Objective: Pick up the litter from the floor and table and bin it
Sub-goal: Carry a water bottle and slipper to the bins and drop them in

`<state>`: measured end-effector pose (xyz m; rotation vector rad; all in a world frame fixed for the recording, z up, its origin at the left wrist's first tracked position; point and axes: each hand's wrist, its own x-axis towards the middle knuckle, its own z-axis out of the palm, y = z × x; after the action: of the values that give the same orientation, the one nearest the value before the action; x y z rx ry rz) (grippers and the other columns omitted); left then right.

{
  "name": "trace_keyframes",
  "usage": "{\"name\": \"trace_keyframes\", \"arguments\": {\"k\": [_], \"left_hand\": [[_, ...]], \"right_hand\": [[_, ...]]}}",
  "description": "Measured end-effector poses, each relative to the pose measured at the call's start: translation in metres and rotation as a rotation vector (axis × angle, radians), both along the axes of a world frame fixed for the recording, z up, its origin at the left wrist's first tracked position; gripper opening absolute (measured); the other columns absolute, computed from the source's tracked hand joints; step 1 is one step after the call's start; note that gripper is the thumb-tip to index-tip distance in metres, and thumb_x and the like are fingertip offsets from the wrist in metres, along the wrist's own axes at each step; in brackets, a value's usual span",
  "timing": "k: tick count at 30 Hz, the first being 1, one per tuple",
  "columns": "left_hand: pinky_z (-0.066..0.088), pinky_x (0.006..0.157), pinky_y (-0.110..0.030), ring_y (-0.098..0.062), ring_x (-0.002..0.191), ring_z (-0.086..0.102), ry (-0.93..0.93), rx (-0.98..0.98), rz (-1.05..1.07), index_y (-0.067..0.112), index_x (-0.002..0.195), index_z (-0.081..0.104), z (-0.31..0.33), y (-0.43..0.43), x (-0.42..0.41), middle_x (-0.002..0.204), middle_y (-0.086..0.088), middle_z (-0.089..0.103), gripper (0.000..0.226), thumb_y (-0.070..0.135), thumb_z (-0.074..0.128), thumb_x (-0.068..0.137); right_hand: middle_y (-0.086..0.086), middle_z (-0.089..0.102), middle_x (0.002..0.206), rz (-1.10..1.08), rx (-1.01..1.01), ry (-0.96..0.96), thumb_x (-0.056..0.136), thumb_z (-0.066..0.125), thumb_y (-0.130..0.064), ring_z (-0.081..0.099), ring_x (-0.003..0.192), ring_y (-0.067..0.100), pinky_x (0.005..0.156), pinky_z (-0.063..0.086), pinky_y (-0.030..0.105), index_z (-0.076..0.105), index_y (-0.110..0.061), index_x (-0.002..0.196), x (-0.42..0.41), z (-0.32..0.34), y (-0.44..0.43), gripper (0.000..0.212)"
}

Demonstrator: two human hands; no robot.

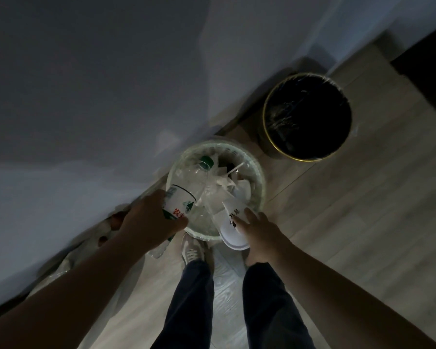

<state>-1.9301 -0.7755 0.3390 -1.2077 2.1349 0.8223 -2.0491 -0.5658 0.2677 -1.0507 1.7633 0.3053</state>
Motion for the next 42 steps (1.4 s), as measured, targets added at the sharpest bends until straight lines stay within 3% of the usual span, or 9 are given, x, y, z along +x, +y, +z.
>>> {"name": "trace_keyframes", "arguments": {"k": [5, 9, 17, 20, 24, 28, 33, 40, 42], "left_hand": [[0.035, 0.041, -0.008, 0.004, 0.056, 0.052, -0.032, 0.039, 0.001, 0.015, 0.124, 0.049, -0.01, 0.007, 0.005, 0.091, 0.001, 0.062, 0.063, 0.041, 0.077, 0.074], [0.036, 0.041, -0.009, 0.003, 0.057, 0.052, -0.051, 0.034, -0.001, 0.015, 0.123, 0.049, -0.006, 0.006, 0.003, 0.083, 0.007, 0.059, 0.062, 0.042, 0.077, 0.074], [0.035, 0.043, -0.013, 0.002, 0.059, 0.051, -0.014, -0.028, 0.001, 0.016, 0.122, 0.05, -0.001, -0.011, -0.007, 0.079, 0.009, 0.051, 0.065, 0.044, 0.078, 0.071], [0.034, 0.044, -0.014, 0.003, 0.06, 0.048, -0.013, -0.042, 0.002, 0.017, 0.125, 0.049, -0.005, -0.014, -0.01, 0.077, 0.011, 0.049, 0.069, 0.047, 0.078, 0.069], [0.033, 0.043, -0.011, 0.003, 0.06, 0.05, -0.011, -0.035, -0.012, 0.018, 0.122, 0.05, -0.007, -0.012, -0.014, 0.072, 0.017, 0.046, 0.066, 0.047, 0.078, 0.069], [0.036, 0.045, -0.012, 0.002, 0.06, 0.053, 0.002, -0.013, -0.057, 0.018, 0.12, 0.051, -0.004, -0.005, -0.027, 0.074, 0.015, 0.049, 0.063, 0.045, 0.079, 0.07], [0.044, 0.059, -0.019, -0.011, 0.077, 0.057, 0.01, 0.023, -0.162, 0.016, 0.13, 0.048, 0.009, 0.008, -0.067, 0.105, -0.003, 0.065, 0.073, 0.05, 0.076, 0.072], [0.038, 0.055, -0.017, -0.007, 0.074, 0.056, 0.092, 0.047, -0.232, 0.021, 0.125, 0.05, 0.02, 0.04, -0.148, 0.087, 0.012, 0.056, 0.063, 0.053, 0.072, 0.075], [0.044, 0.062, -0.022, -0.01, 0.078, 0.058, 0.106, 0.06, -0.227, 0.02, 0.123, 0.05, 0.021, 0.053, -0.176, 0.09, 0.009, 0.06, 0.062, 0.052, 0.073, 0.074]], "right_hand": [[0.005, 0.05, 0.129, -0.087, -0.28, 0.051, 0.091, 0.058, -0.033, 0.054, 0.111, 0.026, 0.089, 0.047, 0.034, 0.049, -0.019, 0.131, 0.002, -0.006, 0.001, 0.044], [0.001, 0.065, 0.101, -0.191, -0.479, 0.08, 0.096, 0.047, -0.034, 0.064, 0.088, 0.017, 0.07, 0.044, 0.025, 0.062, -0.015, 0.108, -0.011, 0.014, -0.003, 0.027], [0.003, 0.065, 0.094, -0.129, -0.458, 0.018, 0.096, 0.048, -0.037, 0.06, 0.086, 0.019, 0.064, 0.03, 0.026, 0.061, -0.015, 0.102, -0.031, 0.039, -0.011, 0.027], [0.007, 0.062, 0.11, -0.147, -0.339, 0.029, 0.098, 0.046, -0.034, 0.06, 0.098, 0.022, 0.072, 0.039, 0.028, 0.056, -0.012, 0.118, -0.023, 0.024, -0.018, 0.031], [0.012, 0.045, 0.135, -0.3, -0.226, 0.026, 0.093, 0.056, -0.038, 0.05, 0.12, 0.027, 0.093, 0.045, 0.035, 0.027, -0.015, 0.147, -0.021, 0.013, -0.023, 0.065], [0.008, 0.053, 0.124, -0.355, -0.292, 0.146, 0.093, 0.055, -0.034, 0.055, 0.11, 0.024, 0.087, 0.048, 0.033, 0.042, -0.015, 0.133, -0.04, 0.025, -0.011, 0.046], [0.004, 0.055, 0.122, -0.368, -0.241, 0.191, 0.094, 0.052, -0.034, 0.056, 0.109, 0.02, 0.089, 0.048, 0.03, 0.044, -0.017, 0.133, -0.077, 0.055, 0.03, 0.043], [0.003, 0.051, 0.128, -0.443, -0.197, 0.213, 0.097, 0.047, -0.036, 0.053, 0.115, 0.018, 0.095, 0.046, 0.03, 0.039, -0.017, 0.138, -0.126, 0.089, 0.08, 0.046], [0.003, 0.052, 0.127, -0.481, -0.203, 0.217, 0.096, 0.048, -0.037, 0.054, 0.114, 0.017, 0.095, 0.047, 0.029, 0.039, -0.018, 0.138, -0.139, 0.097, 0.091, 0.046]]}}
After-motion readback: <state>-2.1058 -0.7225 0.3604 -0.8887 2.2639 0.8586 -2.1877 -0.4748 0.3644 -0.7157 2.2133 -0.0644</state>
